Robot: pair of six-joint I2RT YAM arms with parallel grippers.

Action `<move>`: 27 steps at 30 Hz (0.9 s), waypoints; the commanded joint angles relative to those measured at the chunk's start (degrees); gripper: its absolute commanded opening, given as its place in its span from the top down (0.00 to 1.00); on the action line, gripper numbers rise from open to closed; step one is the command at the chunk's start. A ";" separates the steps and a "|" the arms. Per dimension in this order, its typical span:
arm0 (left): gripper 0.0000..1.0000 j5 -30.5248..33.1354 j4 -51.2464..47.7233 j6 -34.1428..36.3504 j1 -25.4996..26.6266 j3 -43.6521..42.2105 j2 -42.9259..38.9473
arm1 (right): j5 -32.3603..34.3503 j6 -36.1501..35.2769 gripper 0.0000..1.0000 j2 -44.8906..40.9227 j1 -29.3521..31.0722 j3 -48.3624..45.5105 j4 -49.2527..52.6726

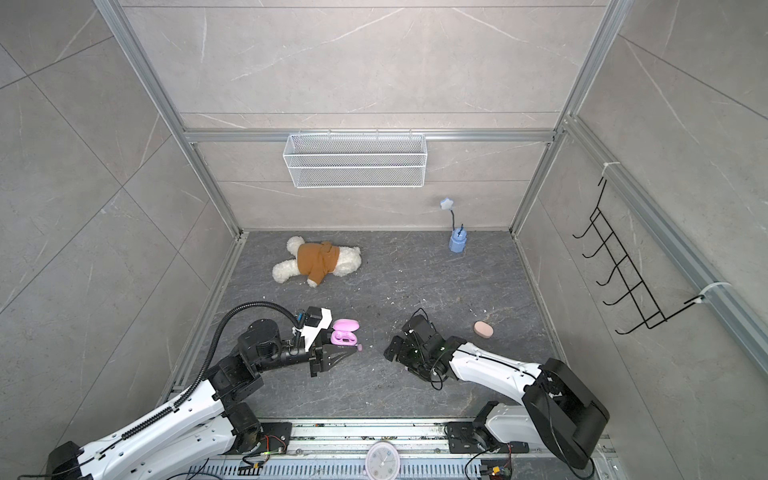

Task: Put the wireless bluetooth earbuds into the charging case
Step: 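Move the open right gripper down over the pink earbud nearer the robot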

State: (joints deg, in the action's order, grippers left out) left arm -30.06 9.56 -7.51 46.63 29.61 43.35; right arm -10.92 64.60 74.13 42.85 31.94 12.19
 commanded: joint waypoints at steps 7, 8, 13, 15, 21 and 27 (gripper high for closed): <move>0.68 0.23 0.85 1.00 0.14 1.07 -0.90 | 0.60 -2.98 0.01 0.83 0.28 4.60 3.66; 0.68 0.24 0.82 0.99 0.17 1.11 -0.90 | 0.23 -2.94 0.01 1.12 0.27 4.84 3.59; 0.68 0.31 0.72 1.00 0.13 1.19 -0.82 | -0.72 -3.08 0.01 2.35 0.25 5.62 3.18; 0.68 0.34 0.63 1.00 0.12 1.23 -0.91 | -0.85 -3.11 0.01 2.44 0.23 5.89 3.36; 0.68 0.42 -0.10 1.16 0.10 1.53 -1.23 | 2.03 -5.59 0.02 1.86 0.86 8.09 8.58; 0.68 0.47 -1.09 1.16 0.15 1.95 -1.64 | 9.44 -9.52 0.12 5.82 4.14 14.00 21.92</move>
State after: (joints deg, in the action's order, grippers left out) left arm -30.04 7.99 -7.40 46.63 29.61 42.92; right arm -6.63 58.22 78.04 45.80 43.11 24.60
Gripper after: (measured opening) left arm 0.418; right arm 0.889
